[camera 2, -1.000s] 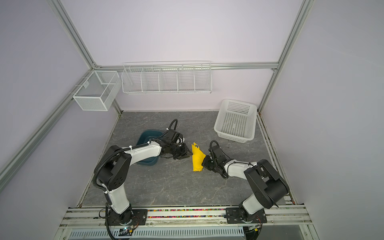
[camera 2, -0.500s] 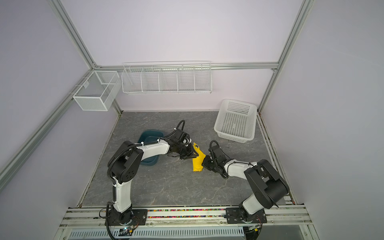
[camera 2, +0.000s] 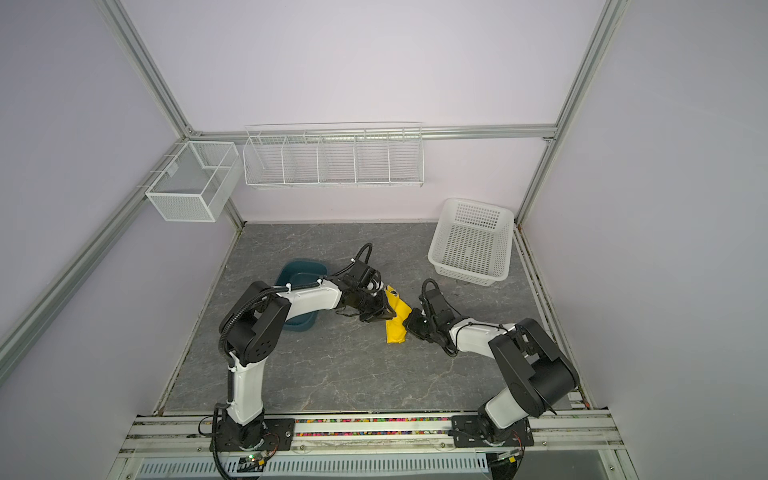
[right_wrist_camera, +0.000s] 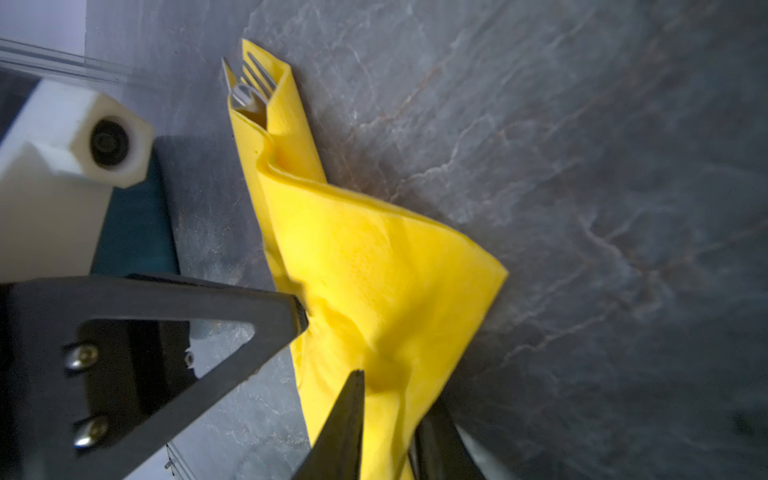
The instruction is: Place the utensils on the paper napkin and roll it up
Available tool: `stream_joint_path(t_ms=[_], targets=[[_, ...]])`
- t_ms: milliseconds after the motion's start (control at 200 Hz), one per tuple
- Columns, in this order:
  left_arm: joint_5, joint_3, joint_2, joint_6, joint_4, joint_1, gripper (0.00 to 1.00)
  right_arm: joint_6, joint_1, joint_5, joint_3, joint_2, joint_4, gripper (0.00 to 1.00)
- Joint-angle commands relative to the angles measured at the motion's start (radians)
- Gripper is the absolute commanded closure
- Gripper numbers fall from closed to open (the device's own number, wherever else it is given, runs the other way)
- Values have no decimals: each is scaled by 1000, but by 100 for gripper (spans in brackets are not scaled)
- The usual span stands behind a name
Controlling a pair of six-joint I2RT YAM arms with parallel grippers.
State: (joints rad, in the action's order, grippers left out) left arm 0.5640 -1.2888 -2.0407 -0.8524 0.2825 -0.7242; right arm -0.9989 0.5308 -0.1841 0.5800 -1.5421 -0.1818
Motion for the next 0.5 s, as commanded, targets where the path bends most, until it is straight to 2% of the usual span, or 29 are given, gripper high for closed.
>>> stream_joint_path(t_ms=[0,90,215,380,495], targets=[[-30,-15,-28,15,46,-11,82,5,-17,-26,14,-24,-51,66],[-29,-15,-28,12,41,-11,82,23,-24,-51,27,-49,-75,60],[-33,-18,-25,12,41,-12,82,37,-28,-67,33,-86,-101,58],[-35,-18,-24,9,41,-12,82,33,-30,-75,2,-84,-182,60],[-37,-18,-24,11,42,-12,82,35,-32,-36,-16,-24,-158,61]])
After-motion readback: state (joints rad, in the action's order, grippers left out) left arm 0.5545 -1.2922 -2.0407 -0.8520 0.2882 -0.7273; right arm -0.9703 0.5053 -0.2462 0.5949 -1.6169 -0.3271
